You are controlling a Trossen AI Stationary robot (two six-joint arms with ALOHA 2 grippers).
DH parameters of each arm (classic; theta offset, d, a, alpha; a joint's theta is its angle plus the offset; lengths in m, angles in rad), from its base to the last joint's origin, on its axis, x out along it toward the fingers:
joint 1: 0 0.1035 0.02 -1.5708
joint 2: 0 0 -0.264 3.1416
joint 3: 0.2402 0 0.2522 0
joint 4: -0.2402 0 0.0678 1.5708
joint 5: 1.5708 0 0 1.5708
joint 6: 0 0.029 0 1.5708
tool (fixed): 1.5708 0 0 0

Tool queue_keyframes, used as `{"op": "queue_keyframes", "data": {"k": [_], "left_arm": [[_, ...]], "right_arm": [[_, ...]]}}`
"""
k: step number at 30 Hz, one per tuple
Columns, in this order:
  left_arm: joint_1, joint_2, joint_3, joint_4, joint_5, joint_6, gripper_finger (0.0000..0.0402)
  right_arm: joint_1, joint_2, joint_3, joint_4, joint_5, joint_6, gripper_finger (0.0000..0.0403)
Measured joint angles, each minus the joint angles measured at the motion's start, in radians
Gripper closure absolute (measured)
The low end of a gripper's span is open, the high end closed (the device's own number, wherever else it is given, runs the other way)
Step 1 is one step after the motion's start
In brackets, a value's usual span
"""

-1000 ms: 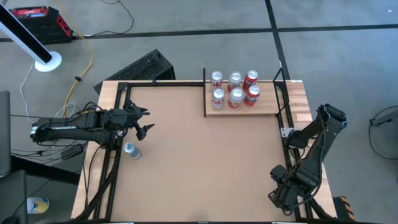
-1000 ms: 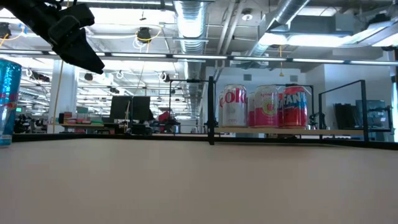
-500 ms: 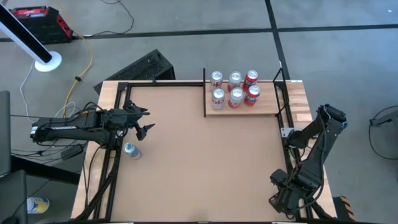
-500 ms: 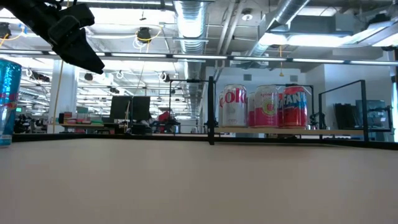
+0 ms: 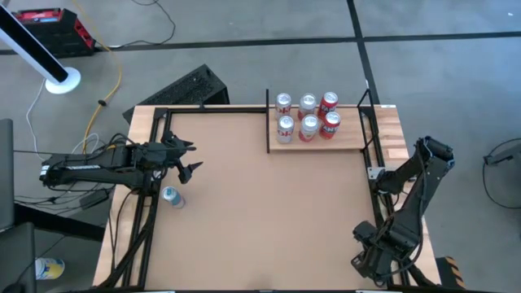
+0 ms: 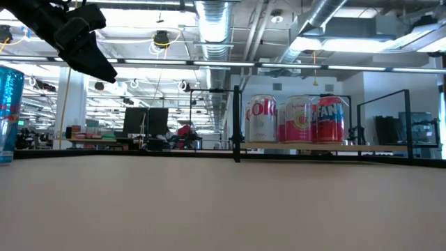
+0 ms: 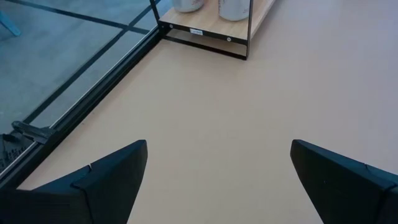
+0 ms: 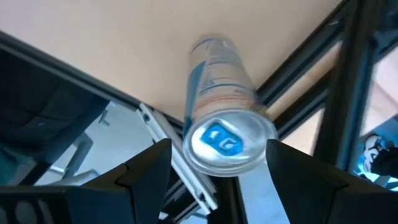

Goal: Place canned beverage on shelf
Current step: Put the bottom blue soda can on the shelf

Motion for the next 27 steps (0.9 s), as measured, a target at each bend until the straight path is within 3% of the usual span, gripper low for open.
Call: {"op": "queue_keyframes", "data": {"k": [11,16,27], "left_arm": [[0.0,0.0,0.0,0.0,0.0,0.001,0.0019],[0.0,0.0,0.0,0.0,0.0,0.002,0.0019],[0.0,0.0,0.0,0.0,0.0,0.002,0.0019]], "right_arm": [[0.0,0.0,-0.007,0.005,-0.025,-0.003,0.0116],[-0.002,0.0,-0.007,0.006,-0.089,-0.009,0.0116],[-0.002,0.0,-0.007,0.0,-0.061,-0.011,0.0116]]}}
